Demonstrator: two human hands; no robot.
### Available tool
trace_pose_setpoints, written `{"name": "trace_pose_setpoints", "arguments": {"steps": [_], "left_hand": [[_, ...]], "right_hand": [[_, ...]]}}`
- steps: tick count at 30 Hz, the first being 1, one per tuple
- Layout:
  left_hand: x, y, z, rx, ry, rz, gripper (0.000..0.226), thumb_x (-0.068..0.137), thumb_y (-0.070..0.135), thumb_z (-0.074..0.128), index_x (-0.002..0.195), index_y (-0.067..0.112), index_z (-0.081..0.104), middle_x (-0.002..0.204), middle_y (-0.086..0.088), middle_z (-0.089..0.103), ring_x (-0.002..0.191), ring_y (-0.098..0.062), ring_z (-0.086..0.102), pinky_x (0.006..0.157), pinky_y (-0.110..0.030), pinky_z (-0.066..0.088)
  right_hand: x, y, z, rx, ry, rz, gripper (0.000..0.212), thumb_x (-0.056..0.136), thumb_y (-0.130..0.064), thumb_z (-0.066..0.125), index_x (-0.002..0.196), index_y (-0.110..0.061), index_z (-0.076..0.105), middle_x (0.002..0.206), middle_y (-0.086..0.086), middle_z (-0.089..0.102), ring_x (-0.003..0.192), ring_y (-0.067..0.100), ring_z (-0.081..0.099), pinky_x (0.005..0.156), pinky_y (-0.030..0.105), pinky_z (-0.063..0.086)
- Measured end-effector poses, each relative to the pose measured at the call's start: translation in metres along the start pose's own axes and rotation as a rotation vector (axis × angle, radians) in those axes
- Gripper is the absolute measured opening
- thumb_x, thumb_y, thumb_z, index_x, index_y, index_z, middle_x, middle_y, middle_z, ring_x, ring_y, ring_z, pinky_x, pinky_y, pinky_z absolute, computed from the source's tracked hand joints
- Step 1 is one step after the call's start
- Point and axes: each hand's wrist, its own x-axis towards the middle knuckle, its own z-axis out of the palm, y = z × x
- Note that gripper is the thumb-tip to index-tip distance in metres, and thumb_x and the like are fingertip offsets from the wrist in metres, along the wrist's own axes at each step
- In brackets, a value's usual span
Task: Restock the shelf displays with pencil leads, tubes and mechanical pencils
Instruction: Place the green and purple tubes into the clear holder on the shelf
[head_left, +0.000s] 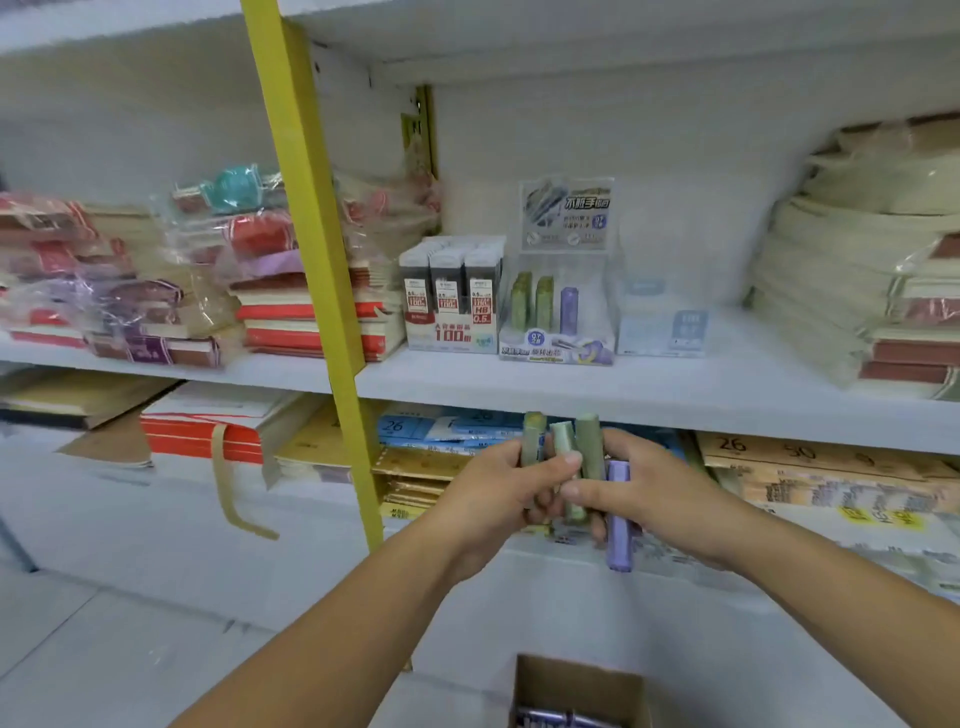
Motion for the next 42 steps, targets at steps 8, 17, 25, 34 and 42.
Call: {"name": "trace_pose_setpoints", "arguments": {"steps": [8,17,25,34,42], "left_hand": [[0.022,0.011,-0.011,-0.045,0.14,0.081,0.028,0.102,0.038,0.051,0.111,0.019,0.069,0.104,-0.003,0.077,0.095,-0.02,0.073,0.086,-0.038,0.054],[0.032,0.016,-0.012,0.0,0.166,0.121,0.023,0.086,0.038,0.068,0.096,0.019,0.062,0.066,0.005,0.048,0.055,-0.01,0.039,0.053,-0.022,0.041],[0.034,0.019,-0.008,0.029,0.128,0.201,0.039,0.074,0.048,0.075,0.088,0.013,0.069,0.066,-0.004,0.061,0.061,-0.019,0.051,0.053,-0.018,0.042],[0.027,0.022,-0.018,0.023,0.246,0.163,0.033,0.092,0.037,0.066,0.112,0.01,0.07,0.085,0.007,0.073,0.068,-0.002,0.058,0.056,-0.018,0.046],[0.029,0.021,-0.022,0.093,0.274,0.161,0.028,0.083,0.038,0.072,0.099,0.016,0.067,0.067,0.013,0.068,0.055,0.002,0.056,0.053,-0.016,0.047]], "right_hand": [[0.027,-0.009,-0.016,-0.059,0.066,-0.034,0.031,0.085,-0.041,0.068,0.108,-0.026,0.055,0.087,-0.004,0.075,0.064,0.019,0.07,0.056,0.024,0.051],[0.036,-0.012,-0.019,-0.093,0.053,-0.058,0.023,0.089,-0.042,0.064,0.094,-0.026,0.048,0.08,0.002,0.074,0.051,0.019,0.064,0.044,0.021,0.045],[0.037,-0.016,-0.009,-0.063,0.052,-0.119,0.017,0.086,-0.036,0.069,0.095,-0.028,0.057,0.077,-0.002,0.073,0.055,0.015,0.064,0.049,0.02,0.047],[0.037,-0.011,-0.013,-0.008,0.037,-0.108,0.016,0.095,-0.032,0.058,0.101,-0.032,0.043,0.08,-0.003,0.074,0.078,0.014,0.072,0.077,0.031,0.051],[0.04,-0.016,-0.01,-0.111,0.077,-0.122,0.031,0.091,-0.029,0.057,0.093,-0.047,0.032,0.084,-0.002,0.054,0.057,0.004,0.052,0.055,0.015,0.045]]}}
